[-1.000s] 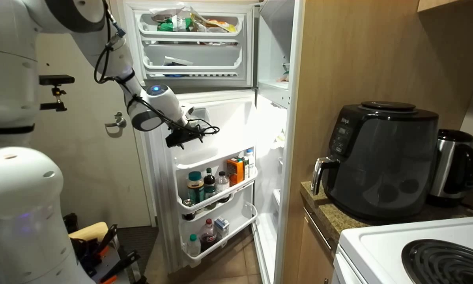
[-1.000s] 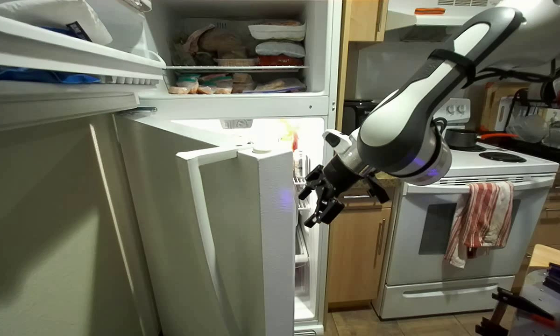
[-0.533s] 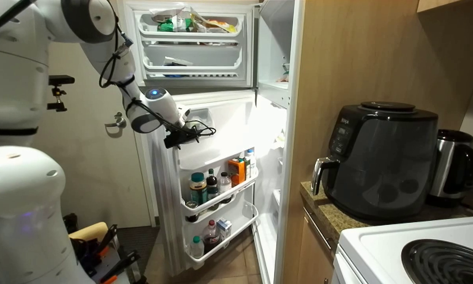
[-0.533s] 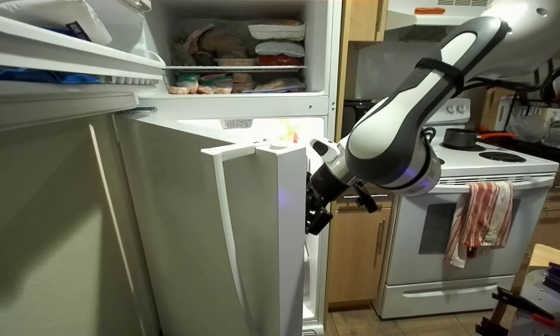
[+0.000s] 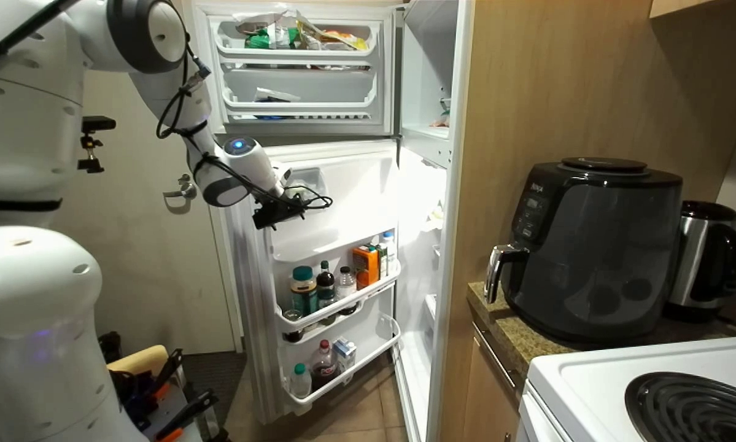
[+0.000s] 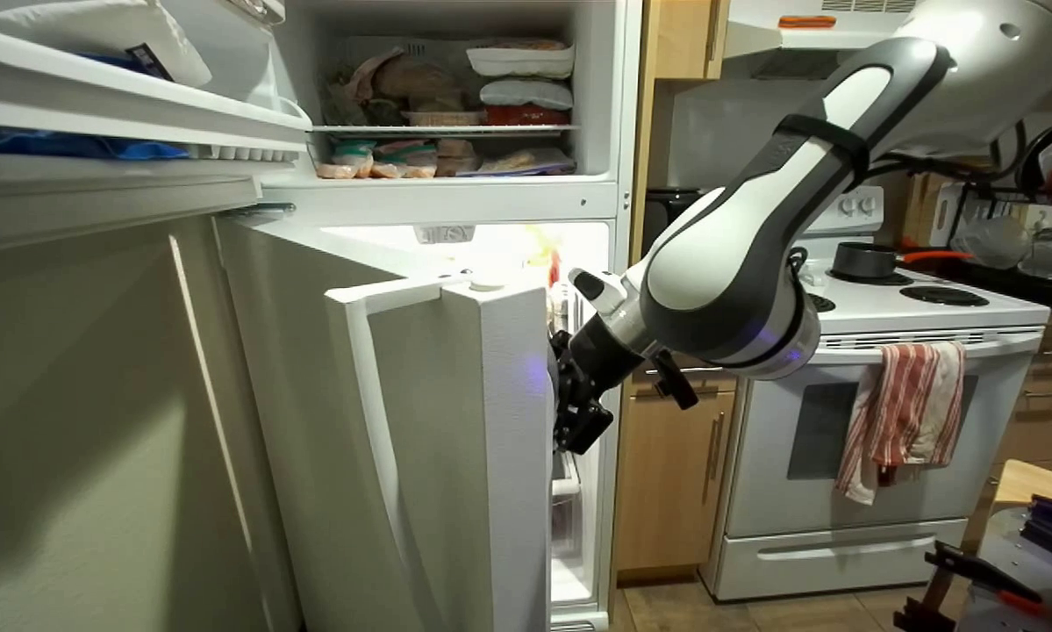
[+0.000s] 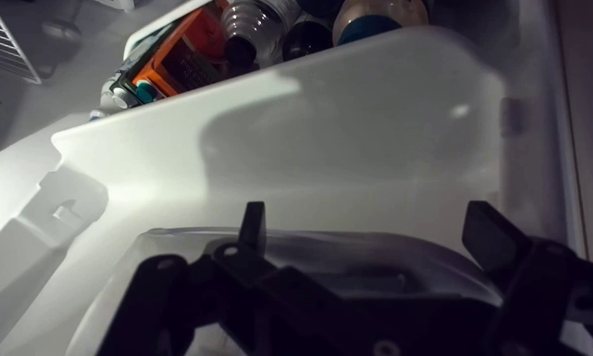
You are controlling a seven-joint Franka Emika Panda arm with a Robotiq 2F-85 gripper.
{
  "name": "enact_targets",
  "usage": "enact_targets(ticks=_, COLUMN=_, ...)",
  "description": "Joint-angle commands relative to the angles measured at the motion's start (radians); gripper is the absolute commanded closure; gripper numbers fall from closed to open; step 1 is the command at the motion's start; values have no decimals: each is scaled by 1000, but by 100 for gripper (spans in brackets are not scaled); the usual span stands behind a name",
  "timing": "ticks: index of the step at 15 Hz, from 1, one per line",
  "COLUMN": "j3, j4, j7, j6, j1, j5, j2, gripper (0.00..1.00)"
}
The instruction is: Open the fridge
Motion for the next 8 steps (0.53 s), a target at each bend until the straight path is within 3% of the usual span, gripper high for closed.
enact_targets(ticks=1, j3=30, j4=81, j7=-8, j6=39, j1=3, j5=-23, j2=55, gripper=0)
enact_targets(ticks=8, j3=30, j4=179, j7=-1, j6=18, j1=66, j5=-19, j2=109, gripper=0)
